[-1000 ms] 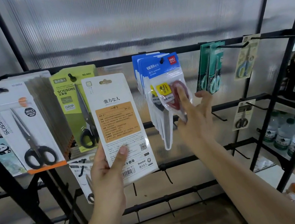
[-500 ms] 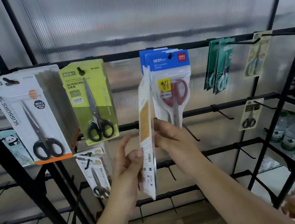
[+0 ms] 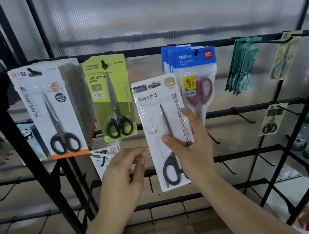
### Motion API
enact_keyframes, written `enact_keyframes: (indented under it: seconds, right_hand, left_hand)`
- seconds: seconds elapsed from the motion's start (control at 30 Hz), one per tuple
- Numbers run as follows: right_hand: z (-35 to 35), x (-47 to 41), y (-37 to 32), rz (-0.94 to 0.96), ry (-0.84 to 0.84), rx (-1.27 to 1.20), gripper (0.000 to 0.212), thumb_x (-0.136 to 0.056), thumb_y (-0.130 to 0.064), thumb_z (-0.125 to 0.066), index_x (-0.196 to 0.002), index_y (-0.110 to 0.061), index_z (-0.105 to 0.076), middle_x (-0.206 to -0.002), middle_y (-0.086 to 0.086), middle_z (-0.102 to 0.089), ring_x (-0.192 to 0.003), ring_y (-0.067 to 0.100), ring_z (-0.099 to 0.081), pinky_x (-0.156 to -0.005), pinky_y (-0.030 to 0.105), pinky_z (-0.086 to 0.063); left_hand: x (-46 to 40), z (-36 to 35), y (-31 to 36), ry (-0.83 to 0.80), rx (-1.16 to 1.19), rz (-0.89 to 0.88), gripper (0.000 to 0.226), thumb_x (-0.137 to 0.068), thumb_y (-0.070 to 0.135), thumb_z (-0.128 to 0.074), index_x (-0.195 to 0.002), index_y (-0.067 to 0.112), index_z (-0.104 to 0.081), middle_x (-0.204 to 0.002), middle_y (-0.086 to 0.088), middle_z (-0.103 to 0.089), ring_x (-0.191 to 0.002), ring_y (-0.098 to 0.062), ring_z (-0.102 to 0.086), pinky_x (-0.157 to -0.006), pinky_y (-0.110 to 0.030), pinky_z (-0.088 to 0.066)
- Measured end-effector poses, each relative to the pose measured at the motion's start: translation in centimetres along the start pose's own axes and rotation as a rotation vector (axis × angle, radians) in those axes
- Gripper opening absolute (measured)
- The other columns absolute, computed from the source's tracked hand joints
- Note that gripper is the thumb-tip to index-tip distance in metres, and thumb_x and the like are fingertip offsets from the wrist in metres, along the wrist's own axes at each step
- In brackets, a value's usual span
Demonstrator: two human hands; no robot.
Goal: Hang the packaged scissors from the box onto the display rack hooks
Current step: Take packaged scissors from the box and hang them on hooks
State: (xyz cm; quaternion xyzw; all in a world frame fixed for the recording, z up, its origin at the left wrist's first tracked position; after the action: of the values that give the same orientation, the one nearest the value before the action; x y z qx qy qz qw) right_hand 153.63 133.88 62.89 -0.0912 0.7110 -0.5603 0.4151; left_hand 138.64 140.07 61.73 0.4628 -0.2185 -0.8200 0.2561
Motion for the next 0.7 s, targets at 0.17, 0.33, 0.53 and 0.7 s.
enact_keyframes:
  seconds: [0.17,0.33,0.53,0.7]
  right_hand:
    - [-2.9,0.8,0.2,0.078,-0.001,0.133,0.066,-0.077,-0.012,-0.076,-0.123,-0.042,-0.040,-0.114,-0.025,-0.046,-0.109,-0.015,-0.043,-0.084,0.001,-0.036]
    - [-6.0,2.0,0.8,0.061,-0.021,0.168,0.063,-0.077,-0.015,-0.076,-0.130,-0.034,-0.045,-0.116,-0.020,-0.048,-0.106,-0.021,-0.040,-0.087,0.000,-0.034]
    - [-7.3,5.1,3.8,-0.072,-0.044,0.058,0.059,-0.079,-0.001,-0.071,-0.122,-0.033,-0.045,-0.121,-0.006,-0.047,-0.099,-0.025,-0.046,-0.074,-0.001,-0.042]
    - [-7.7,10.1,8.3,-0.241,-0.038,0.045,0.054,-0.078,0.004,-0.070,-0.119,-0.025,-0.050,-0.127,0.005,-0.054,-0.103,-0.005,-0.060,-0.080,0.016,-0.053]
  left_hand:
    - [0.7,2.8,-0.5,0.022,-0.172,-0.150,0.033,-0.085,0.026,-0.045,-0.112,0.020,-0.064,-0.101,0.014,-0.055,-0.092,-0.006,-0.052,-0.071,-0.016,-0.048]
    - [1.3,6.1,-2.6,0.031,-0.288,-0.146,0.036,-0.087,0.027,-0.045,-0.110,0.013,-0.068,-0.102,0.001,-0.064,-0.091,-0.009,-0.054,-0.078,-0.024,-0.050]
    - [2.9,8.5,-6.1,-0.066,-0.360,-0.106,0.039,-0.086,0.030,-0.043,-0.112,0.013,-0.067,-0.103,0.001,-0.066,-0.090,-0.012,-0.055,-0.069,-0.031,-0.055]
    - [5.3,8.2,-9.6,-0.211,-0.343,-0.072,0.037,-0.086,0.031,-0.044,-0.110,0.015,-0.068,-0.098,0.003,-0.066,-0.085,-0.017,-0.063,-0.067,-0.029,-0.056]
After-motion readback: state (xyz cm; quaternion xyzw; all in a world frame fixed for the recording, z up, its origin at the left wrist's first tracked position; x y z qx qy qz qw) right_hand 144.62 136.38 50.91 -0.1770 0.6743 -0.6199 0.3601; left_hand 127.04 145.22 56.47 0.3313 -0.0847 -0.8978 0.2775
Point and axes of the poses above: each hand's wrist, its own x-axis away from the middle knuckle, its own z-axis out of the back of the hand, y = z × x, the point moved 3 cm from there along -x, towards the middle knuckle
